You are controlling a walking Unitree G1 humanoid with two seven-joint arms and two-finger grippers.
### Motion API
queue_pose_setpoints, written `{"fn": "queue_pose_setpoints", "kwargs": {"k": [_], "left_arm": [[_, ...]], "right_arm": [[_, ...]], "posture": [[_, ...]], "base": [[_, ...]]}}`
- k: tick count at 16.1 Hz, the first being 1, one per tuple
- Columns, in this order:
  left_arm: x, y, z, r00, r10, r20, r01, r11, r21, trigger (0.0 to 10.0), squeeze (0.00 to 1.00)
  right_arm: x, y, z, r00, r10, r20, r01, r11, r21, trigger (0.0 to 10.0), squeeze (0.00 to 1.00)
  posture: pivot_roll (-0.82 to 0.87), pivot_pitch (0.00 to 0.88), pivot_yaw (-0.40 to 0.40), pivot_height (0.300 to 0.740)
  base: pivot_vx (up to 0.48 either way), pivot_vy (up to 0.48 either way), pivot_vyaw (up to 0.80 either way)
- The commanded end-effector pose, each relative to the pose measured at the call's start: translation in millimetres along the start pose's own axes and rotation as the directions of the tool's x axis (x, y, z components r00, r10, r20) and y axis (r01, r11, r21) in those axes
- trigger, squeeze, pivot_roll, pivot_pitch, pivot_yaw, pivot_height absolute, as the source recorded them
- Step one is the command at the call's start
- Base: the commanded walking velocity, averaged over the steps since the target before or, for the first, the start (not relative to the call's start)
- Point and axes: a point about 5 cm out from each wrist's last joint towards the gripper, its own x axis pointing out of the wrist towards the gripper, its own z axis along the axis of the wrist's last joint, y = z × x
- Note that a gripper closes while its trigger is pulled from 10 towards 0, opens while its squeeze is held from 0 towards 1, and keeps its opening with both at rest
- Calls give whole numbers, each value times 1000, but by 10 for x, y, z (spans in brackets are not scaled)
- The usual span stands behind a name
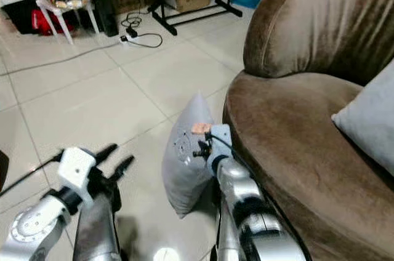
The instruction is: Move the pillow to the sofa from floor
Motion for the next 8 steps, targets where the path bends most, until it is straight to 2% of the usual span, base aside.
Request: {"fn": "queue_pose_setpoints", "kwargs": {"k": [1,3,4,5,6,7,8], "left_arm": [[-12,39,62,999,42,30,-43,999,18,10000,0],[-47,10,86,998,51,43,-53,998,31,10000,0],[-54,21,127,994,88,65,-90,995,31,10000,0],[-52,26,142,993,97,72,-100,995,31,10000,0],[-28,38,189,988,122,96,-125,992,28,10000,0],[-2,44,223,984,136,115,-141,990,29,10000,0],[21,34,243,982,142,125,-146,989,24,10000,0]], "right_arm": [[-69,42,244,993,55,105,-55,998,-1,0,0],[-360,111,516,962,106,253,-112,994,11,0,0],[-579,165,669,931,119,344,-145,988,51,0,0],[-636,178,705,922,120,369,-152,987,59,0,0],[-790,202,807,890,92,447,-131,990,57,0,0],[-871,207,809,895,69,440,-108,992,63,10000,0],[-960,225,790,892,84,445,-119,992,51,10000,0]], "posture": [[-29,0,-7,445],[-34,0,-8,445],[-34,0,-13,445],[-34,0,-13,445],[-34,0,-15,445],[-39,0,-15,445],[-47,0,-10,445]], "base": [[0,0,0],[0,0,0],[0,0,0],[0,0,0],[0,0,0],[0,0,0],[0,0,0]]}}
